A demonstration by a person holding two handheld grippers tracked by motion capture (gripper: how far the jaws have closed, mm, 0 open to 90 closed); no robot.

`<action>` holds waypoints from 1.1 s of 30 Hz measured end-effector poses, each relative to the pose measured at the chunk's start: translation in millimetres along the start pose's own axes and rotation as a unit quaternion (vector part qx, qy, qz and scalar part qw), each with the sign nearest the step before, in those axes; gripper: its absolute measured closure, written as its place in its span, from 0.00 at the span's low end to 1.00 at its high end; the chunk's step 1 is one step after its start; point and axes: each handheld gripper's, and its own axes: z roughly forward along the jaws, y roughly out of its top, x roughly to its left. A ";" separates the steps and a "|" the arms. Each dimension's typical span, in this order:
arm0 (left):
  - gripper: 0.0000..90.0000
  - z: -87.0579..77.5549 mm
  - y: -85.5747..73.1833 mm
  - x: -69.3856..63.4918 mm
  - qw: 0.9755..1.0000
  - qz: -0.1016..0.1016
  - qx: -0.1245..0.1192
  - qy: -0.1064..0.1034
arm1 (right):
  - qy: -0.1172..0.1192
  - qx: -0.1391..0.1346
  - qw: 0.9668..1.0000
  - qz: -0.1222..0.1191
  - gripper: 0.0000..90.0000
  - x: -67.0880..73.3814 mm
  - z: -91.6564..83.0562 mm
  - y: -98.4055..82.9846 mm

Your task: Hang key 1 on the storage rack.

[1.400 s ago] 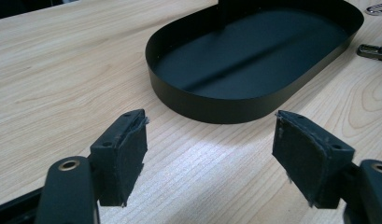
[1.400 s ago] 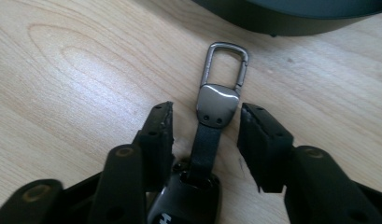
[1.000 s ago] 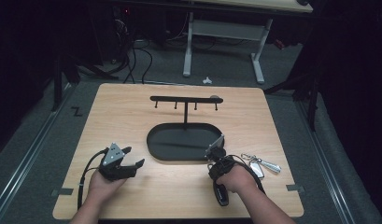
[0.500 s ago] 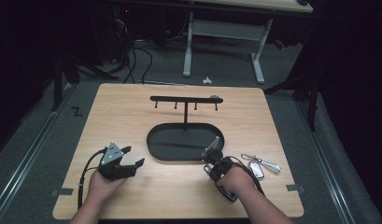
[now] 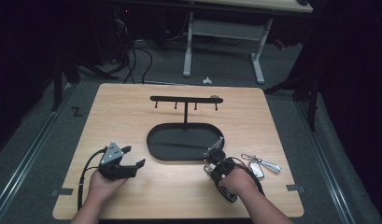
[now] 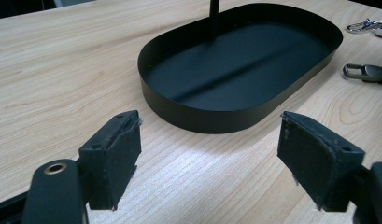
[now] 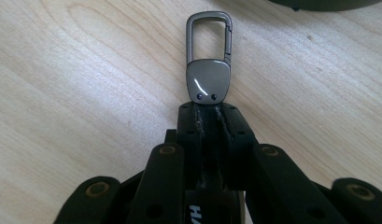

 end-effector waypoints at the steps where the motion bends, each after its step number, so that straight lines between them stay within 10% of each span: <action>1: 0.25 -0.5 -0.7 0.0 1.000 0.003 0.000 0.000 | 0.001 -0.002 1.000 0.002 0.89 0.5 -2.7 -0.2; 18: 0.26 1.9 -4.3 0.3 1.000 0.013 -0.011 0.006 | 0.008 -0.086 0.996 0.020 0.90 -17.9 -63.7 -11.6; 33: 0.25 4.2 -3.5 -0.4 1.000 0.016 -0.013 0.010 | -0.002 -0.107 0.994 0.019 0.90 -27.0 -81.6 -9.2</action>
